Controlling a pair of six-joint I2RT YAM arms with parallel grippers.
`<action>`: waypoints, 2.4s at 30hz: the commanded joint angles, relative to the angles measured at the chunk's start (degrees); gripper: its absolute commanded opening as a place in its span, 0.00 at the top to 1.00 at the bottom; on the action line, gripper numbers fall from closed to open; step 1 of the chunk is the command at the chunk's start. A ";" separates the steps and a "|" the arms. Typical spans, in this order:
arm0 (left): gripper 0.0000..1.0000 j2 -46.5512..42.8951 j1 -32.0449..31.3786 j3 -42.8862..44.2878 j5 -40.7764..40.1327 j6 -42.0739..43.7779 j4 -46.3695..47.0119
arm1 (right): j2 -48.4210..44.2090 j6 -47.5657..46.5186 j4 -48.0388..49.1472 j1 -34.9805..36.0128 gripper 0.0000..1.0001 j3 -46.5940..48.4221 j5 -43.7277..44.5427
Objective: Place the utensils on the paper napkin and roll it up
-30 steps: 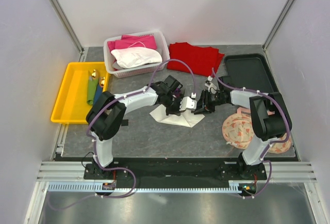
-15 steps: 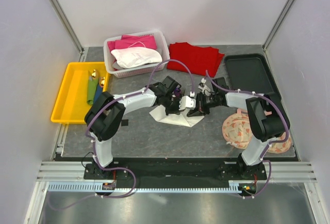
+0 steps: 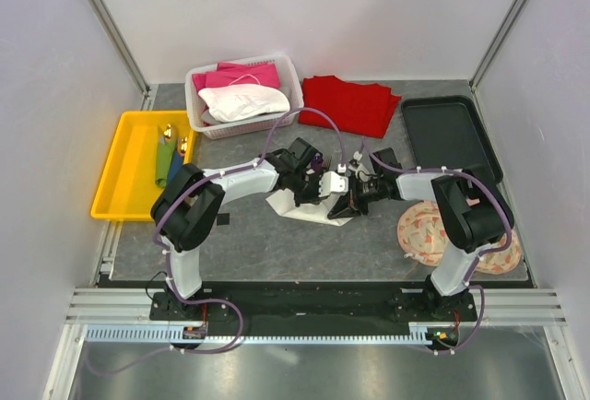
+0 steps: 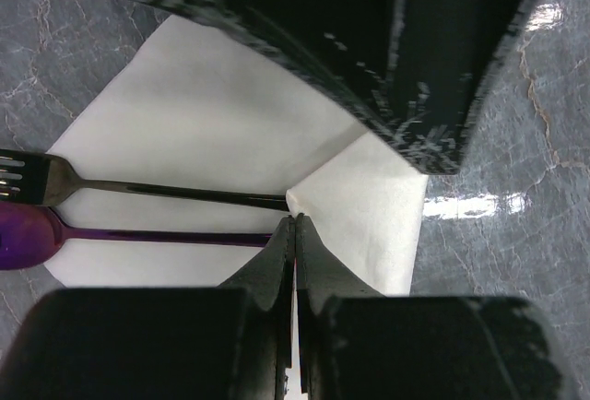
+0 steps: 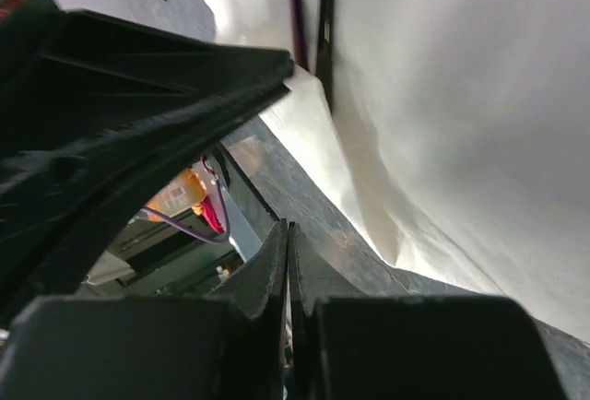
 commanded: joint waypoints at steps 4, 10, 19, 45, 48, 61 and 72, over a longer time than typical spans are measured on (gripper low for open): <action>0.98 -1.85 0.36 -0.38 -0.37 -2.07 2.71 | 1.69 2.59 3.28 1.69 0.95 -0.87 0.96; 0.98 -1.68 0.36 -0.47 -0.37 -1.81 2.89 | 5.03 3.03 3.81 1.69 0.98 1.33 0.79; 0.97 -2.02 0.36 -0.21 -0.99 -2.68 2.71 | 8.98 2.59 3.02 2.31 1.00 2.03 2.10; 0.76 -7.66 -3.06 -4.61 -4.94 -7.87 -2.22 | 8.72 -1.46 -2.35 2.31 1.00 4.06 3.25; 0.77 -6.69 -4.03 -4.43 -6.09 -8.22 -1.51 | 8.99 -1.28 -2.26 2.31 1.00 4.23 3.16; 0.79 -2.82 -5.44 -6.10 -9.60 -6.91 0.60 | 9.25 -2.07 -3.22 2.31 0.99 4.50 3.07; 0.78 -6.77 -5.44 -7.76 -10.13 -6.38 -0.98 | 9.51 -4.18 -5.33 2.22 1.00 5.20 4.48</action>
